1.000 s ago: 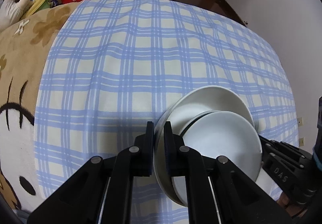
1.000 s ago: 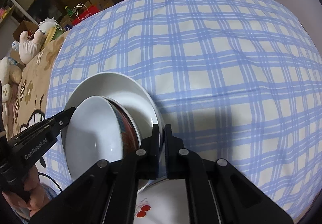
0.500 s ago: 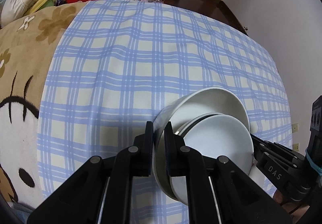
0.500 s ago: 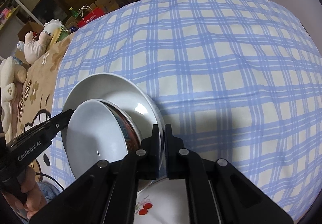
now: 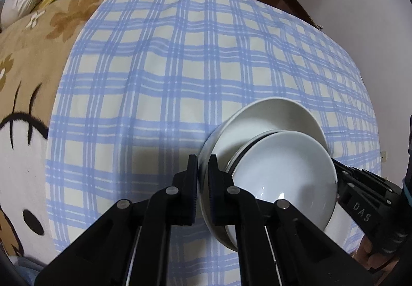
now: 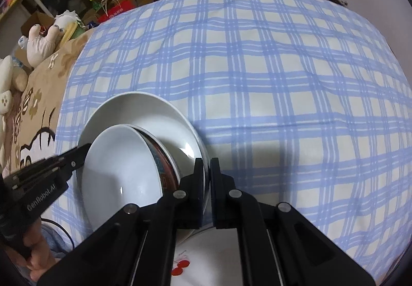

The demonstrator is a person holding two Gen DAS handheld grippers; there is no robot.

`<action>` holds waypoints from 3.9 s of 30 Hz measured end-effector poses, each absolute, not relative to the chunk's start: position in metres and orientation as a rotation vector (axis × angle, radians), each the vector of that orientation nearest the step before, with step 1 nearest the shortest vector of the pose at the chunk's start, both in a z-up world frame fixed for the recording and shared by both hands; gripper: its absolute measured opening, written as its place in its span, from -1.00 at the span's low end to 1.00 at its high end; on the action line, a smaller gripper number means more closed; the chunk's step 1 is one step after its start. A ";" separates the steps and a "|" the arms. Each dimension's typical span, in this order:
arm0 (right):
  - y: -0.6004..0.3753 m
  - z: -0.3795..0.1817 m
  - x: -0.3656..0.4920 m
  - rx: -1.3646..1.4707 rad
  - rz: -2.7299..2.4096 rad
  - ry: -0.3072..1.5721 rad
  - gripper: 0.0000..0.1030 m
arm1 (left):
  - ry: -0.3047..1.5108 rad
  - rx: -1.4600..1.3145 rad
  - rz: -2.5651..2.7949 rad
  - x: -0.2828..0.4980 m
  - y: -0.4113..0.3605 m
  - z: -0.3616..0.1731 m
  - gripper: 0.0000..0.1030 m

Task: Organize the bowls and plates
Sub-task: 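Lift the nested bowls with both grippers toward the cherry plate stack, then lower the nested bowls onto the cherry plates with both grippers, then open both grippers and lift them away from the bowls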

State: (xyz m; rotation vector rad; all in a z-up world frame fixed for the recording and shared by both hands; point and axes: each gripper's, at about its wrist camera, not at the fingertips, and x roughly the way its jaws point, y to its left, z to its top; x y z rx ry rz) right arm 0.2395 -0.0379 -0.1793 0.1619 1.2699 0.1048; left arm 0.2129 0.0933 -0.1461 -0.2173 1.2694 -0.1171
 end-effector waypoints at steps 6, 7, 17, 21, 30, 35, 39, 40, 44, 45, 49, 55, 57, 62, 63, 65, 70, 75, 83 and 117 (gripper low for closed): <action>-0.042 -0.183 0.235 0.204 0.104 1.308 -0.84 | 1.285 -0.244 -0.129 0.213 0.096 -0.150 -0.88; -0.044 -0.185 0.236 0.226 0.106 1.324 -0.83 | 1.290 -0.239 -0.124 0.213 0.096 -0.150 -0.88; -0.045 -0.187 0.229 0.228 0.140 1.297 -0.84 | 1.260 -0.315 -0.130 0.205 0.102 -0.150 -0.84; -0.046 -0.181 0.225 0.252 0.115 1.267 -0.86 | 1.275 -0.395 -0.131 0.202 0.109 -0.146 -0.82; -0.044 -0.163 0.228 0.226 0.119 1.261 -0.84 | 1.298 -0.422 -0.106 0.198 0.109 -0.138 -0.84; -0.044 -0.152 0.227 0.198 0.121 1.258 -0.84 | 1.309 -0.438 -0.100 0.196 0.106 -0.132 -0.84; -0.048 -0.144 0.224 0.212 0.129 1.253 -0.84 | 1.298 -0.443 -0.104 0.193 0.107 -0.123 -0.82; -0.050 -0.142 0.223 0.223 0.132 1.250 -0.84 | 1.290 -0.437 -0.104 0.192 0.106 -0.118 -0.82; -0.053 -0.134 0.218 0.242 0.139 1.234 -0.84 | 1.279 -0.424 -0.103 0.187 0.107 -0.108 -0.82; -0.054 -0.131 0.216 0.242 0.138 1.231 -0.84 | 1.279 -0.428 -0.104 0.186 0.108 -0.106 -0.82; -0.060 -0.121 0.205 0.240 0.142 1.219 -0.84 | 1.278 -0.428 -0.116 0.178 0.107 -0.099 -0.82; -0.082 -0.106 0.184 0.268 0.116 1.195 -0.84 | 1.272 -0.409 -0.141 0.163 0.088 -0.085 -0.82; -0.092 -0.102 0.175 0.266 0.100 1.186 -0.84 | 1.269 -0.392 -0.154 0.158 0.079 -0.081 -0.82; -0.116 -0.100 0.149 0.273 0.070 1.176 -0.84 | 1.278 -0.359 -0.181 0.140 0.049 -0.080 -0.82; -0.120 -0.101 0.144 0.276 0.063 1.176 -0.84 | 1.280 -0.349 -0.182 0.138 0.046 -0.080 -0.82; -0.130 -0.104 0.134 0.287 0.049 1.178 -0.84 | 1.276 -0.299 -0.188 0.129 0.032 -0.080 -0.82; -0.143 -0.116 0.112 0.304 0.026 1.183 -0.84 | 1.293 -0.256 -0.196 0.114 0.014 -0.090 -0.82; -0.152 -0.133 0.096 0.331 0.013 1.193 -0.84 | 1.311 -0.204 -0.199 0.106 0.000 -0.103 -0.82; -0.162 -0.148 0.092 0.373 -0.002 1.165 -0.85 | 1.316 -0.134 -0.189 0.107 -0.015 -0.112 -0.83; -0.177 -0.078 0.040 0.282 0.078 0.885 -0.87 | 0.988 0.031 -0.177 0.045 -0.001 -0.040 -0.77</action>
